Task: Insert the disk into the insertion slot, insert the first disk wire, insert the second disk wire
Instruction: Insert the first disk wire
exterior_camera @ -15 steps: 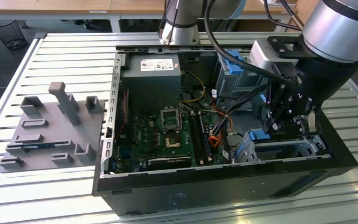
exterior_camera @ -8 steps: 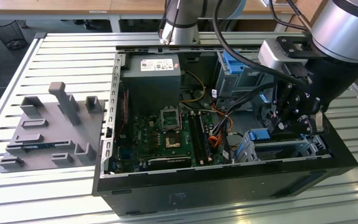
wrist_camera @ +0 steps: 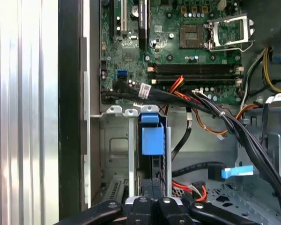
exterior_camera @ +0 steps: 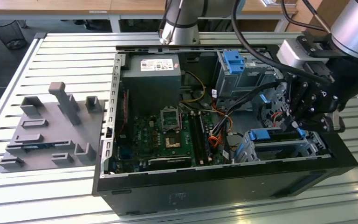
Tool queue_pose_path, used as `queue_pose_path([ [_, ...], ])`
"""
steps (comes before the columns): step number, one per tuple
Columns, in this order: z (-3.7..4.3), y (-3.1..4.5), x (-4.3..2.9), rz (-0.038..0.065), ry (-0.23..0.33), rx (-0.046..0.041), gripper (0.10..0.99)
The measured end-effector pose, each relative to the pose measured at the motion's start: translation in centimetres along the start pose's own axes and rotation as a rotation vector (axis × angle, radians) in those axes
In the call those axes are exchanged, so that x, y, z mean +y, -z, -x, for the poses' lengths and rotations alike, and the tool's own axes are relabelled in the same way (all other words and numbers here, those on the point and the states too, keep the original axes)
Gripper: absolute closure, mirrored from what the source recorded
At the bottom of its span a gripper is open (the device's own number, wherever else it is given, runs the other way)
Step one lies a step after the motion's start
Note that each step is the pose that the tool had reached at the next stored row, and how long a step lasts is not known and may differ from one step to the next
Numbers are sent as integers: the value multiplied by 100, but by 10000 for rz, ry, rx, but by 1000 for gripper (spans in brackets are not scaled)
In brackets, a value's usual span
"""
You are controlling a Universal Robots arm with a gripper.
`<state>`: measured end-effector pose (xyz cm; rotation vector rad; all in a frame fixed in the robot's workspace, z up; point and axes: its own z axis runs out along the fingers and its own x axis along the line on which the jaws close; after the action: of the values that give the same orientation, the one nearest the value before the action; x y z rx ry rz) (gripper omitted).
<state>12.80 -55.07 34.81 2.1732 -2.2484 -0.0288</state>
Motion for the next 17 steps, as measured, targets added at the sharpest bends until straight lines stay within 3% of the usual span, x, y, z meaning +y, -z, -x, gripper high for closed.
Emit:
queue_pose_path([
  [8,44,104,-8,3,-81,-4,980],
  [17,103,109,-6,2,-480,-15,980],
])
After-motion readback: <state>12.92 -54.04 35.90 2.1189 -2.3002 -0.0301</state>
